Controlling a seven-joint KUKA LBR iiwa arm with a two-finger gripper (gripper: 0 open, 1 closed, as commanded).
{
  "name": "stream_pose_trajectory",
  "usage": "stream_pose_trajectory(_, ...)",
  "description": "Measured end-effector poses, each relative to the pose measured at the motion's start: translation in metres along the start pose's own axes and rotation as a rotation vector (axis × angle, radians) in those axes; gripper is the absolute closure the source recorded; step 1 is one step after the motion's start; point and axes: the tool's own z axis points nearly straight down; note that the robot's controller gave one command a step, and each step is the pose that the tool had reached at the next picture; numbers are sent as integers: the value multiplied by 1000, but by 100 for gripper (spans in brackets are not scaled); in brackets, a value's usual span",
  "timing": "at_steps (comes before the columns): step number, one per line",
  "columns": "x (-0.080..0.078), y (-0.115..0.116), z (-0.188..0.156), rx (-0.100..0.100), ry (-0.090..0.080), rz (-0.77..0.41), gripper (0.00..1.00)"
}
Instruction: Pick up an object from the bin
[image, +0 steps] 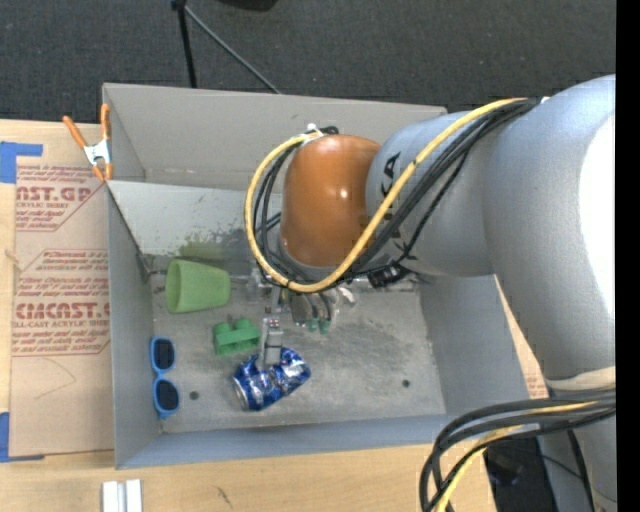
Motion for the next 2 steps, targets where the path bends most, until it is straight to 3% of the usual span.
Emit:
stream_pose_trajectory(1, 47, -24, 64, 4, 7, 209, 0)
stream_pose_trajectory(2, 45, -22, 62, -1, 0, 208, 100)
